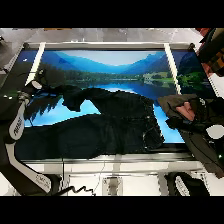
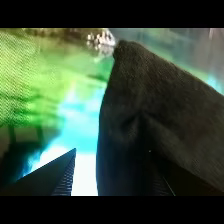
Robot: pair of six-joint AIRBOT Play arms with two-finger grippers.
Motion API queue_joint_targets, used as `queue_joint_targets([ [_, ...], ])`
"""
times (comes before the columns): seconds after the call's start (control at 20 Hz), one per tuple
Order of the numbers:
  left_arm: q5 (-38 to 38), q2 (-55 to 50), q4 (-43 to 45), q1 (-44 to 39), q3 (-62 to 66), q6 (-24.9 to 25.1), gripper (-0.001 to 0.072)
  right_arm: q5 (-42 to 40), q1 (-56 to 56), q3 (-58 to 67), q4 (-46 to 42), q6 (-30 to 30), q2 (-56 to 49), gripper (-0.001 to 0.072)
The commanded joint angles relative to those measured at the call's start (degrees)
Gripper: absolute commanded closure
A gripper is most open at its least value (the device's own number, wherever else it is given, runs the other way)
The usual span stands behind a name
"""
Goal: Fold the clothes and pants, and hang the long-sleeved shirts on hangers.
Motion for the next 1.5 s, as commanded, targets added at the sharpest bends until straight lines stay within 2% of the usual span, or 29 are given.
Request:
queue_joint_targets([
  [0.0,5.44,-2.69,-0.33,-1.44,0.02,0.07,0.0207,0.02,0.04,0.02,0.26,0.04,0.00,0.0322],
  [0.05,6.40,-2.84,-0.33,-1.79,0.02,0.04,0.0266,0.02,0.04,0.02,0.28,0.04,0.00,0.0322],
  [0.15,8.87,-2.47,-0.35,-2.08,0.09,0.04,0.0533,0.02,0.04,0.02,0.28,0.04,0.00,0.0322],
  [0.25,10.73,-0.66,-0.31,-1.95,0.52,0.09,0.0684,-0.11,0.04,0.02,0.15,0.02,0.00,0.0323],
  [0.5,11.56,10.16,3.45,-0.55,1.57,0.44,0.0683,-3.34,0.04,0.02,0.20,0.04,0.00,0.0322],
  [0.8,8.04,26.27,5.66,-0.33,1.55,0.46,0.0683,-3.54,0.04,0.02,0.11,0.02,0.00,0.0322],
  [0.95,5.07,32.87,13.09,-0.17,1.55,0.42,0.0683,-3.67,0.04,0.02,-0.31,0.02,0.00,0.0323],
  [1.1,-5.40,38.71,28.65,-0.07,1.55,0.02,0.0684,-3.67,0.04,0.02,-2.10,0.02,0.00,0.0323],
  [1.25,-17.25,42.42,43.36,1.16,1.55,-5.07,0.0684,-3.67,0.04,0.02,-2.95,0.02,0.00,0.0323],
  [1.3,-21.09,43.15,46.16,2.01,1.55,-6.62,0.0685,-3.78,0.04,0.02,-2.95,0.02,0.00,0.0323],
  [1.45,-33.53,42.84,46.84,5.16,1.53,-6.62,0.0685,-3.82,0.04,0.02,-3.76,0.02,-0.02,0.0324],
])
